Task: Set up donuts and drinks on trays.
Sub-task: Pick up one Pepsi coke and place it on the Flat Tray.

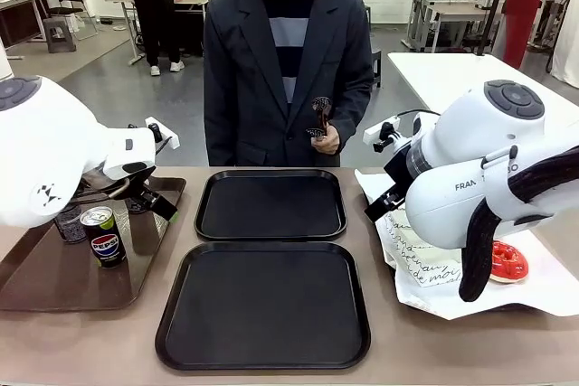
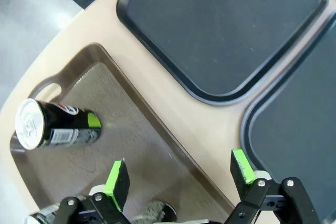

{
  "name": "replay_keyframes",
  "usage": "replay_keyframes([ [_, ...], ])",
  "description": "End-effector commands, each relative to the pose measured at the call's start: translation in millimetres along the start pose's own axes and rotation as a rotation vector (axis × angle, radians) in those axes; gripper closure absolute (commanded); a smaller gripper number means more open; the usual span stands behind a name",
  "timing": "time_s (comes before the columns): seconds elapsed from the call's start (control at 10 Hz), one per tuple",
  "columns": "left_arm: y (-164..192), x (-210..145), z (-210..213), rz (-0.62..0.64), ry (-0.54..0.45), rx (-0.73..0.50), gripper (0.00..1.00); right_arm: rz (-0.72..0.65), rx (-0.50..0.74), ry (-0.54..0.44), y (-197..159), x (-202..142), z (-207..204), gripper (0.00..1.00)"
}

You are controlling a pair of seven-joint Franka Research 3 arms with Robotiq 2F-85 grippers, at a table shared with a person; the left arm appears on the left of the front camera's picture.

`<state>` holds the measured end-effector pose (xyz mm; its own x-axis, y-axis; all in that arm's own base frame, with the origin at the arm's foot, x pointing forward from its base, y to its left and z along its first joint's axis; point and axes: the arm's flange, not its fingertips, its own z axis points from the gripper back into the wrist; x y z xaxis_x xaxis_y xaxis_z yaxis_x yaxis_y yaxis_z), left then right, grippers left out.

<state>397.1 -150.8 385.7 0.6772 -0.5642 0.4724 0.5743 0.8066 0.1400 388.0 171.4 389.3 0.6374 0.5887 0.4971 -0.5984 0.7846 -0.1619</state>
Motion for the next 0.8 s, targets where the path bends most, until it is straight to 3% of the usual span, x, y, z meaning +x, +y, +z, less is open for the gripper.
replay_keyframes([
  [0.0,-0.3,-21.5,69.6,-0.072,0.064,-0.135,0.00,0.019,-0.028,0.087,23.4,-15.2,58.6,0.00],
  [0.2,-5.9,-58.7,120.3,-0.138,0.120,-0.187,0.00,0.025,-0.028,0.187,29.2,-54.2,105.3,0.00],
  [0.4,-15.0,-92.6,133.9,-0.154,0.174,-0.213,0.00,0.048,-0.019,0.288,31.8,-94.8,128.2,0.00],
  [0.5,-17.0,-103.1,131.8,-0.152,0.183,-0.221,0.00,0.055,0.009,0.286,30.0,-108.7,132.5,0.00],
  [0.6,-17.7,-103.4,120.8,-0.118,0.157,-0.177,0.00,0.024,0.004,0.236,20.1,-108.7,127.1,0.00],
  [0.7,-2.8,-42.2,149.9,-0.138,0.182,-0.233,0.00,0.024,0.002,0.284,18.7,-32.3,137.8,0.00],
])
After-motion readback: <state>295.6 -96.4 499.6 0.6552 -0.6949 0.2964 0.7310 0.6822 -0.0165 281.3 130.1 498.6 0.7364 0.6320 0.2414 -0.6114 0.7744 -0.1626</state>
